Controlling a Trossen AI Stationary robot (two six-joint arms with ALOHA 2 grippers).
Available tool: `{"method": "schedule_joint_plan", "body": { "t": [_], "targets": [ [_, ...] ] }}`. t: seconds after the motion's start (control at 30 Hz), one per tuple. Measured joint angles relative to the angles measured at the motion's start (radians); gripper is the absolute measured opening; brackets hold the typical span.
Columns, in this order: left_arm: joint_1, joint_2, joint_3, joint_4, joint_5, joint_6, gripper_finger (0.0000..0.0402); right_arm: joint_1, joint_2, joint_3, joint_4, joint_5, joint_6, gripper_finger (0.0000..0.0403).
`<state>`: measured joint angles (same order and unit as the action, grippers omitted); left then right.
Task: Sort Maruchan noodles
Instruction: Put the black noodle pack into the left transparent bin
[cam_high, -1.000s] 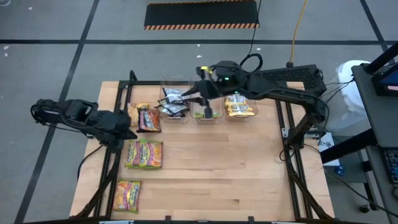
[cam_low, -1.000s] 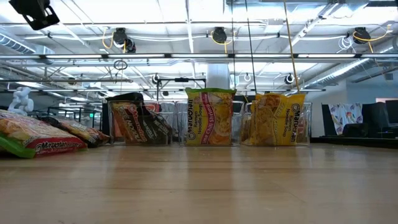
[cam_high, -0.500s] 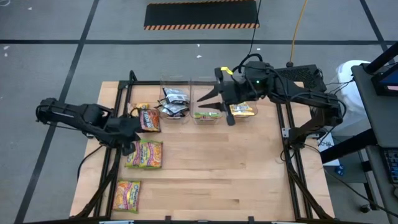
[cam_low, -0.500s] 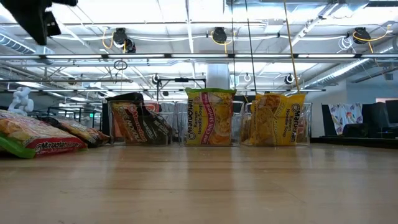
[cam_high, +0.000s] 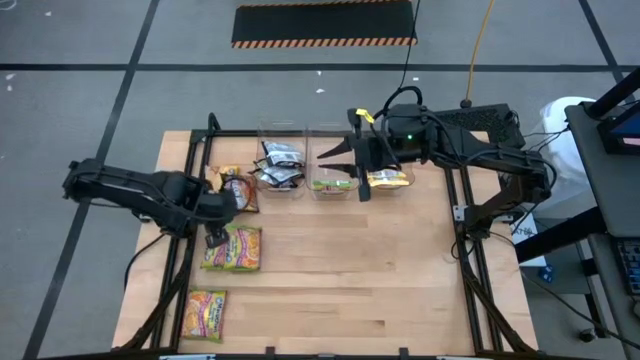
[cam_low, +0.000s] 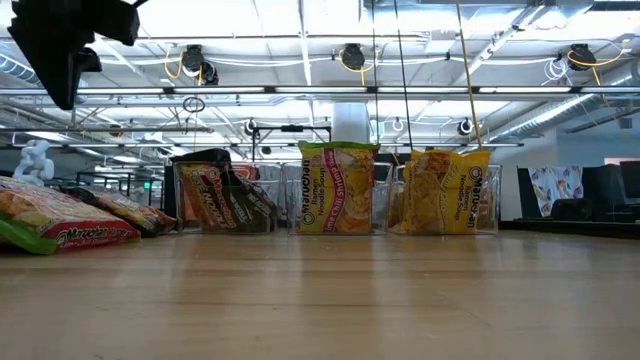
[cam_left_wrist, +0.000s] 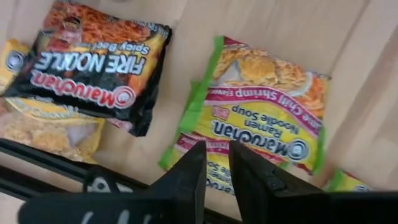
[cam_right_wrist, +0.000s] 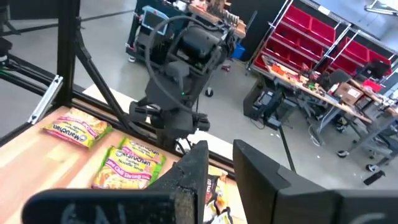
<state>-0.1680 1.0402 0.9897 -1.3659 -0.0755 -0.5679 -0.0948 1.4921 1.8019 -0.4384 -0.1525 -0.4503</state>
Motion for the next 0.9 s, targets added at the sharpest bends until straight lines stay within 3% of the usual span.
{"method": "schedule_joint_plan", "body": {
  "t": [0.13,0.37,0.57,0.9],
  "targets": [
    [-0.004,0.039,0.000,0.007,-0.027,0.088,0.0078,-0.001,0.000,0.000,0.000,0.042,-0.026,0.0068],
    [-0.042,0.099,0.000,0.000,-0.142,0.077,0.0079,-0.001,-0.037,0.000,-0.017,0.204,-0.093,0.0068],
    [-0.081,0.134,0.000,-0.023,-0.321,-0.075,0.0079,-0.001,-0.104,0.000,-0.054,0.206,-0.062,0.0068],
    [-0.216,0.146,-0.148,-0.013,-0.267,-0.391,0.0079,-0.001,-0.197,0.000,-0.090,0.204,-0.003,0.0068]
  ]
}}
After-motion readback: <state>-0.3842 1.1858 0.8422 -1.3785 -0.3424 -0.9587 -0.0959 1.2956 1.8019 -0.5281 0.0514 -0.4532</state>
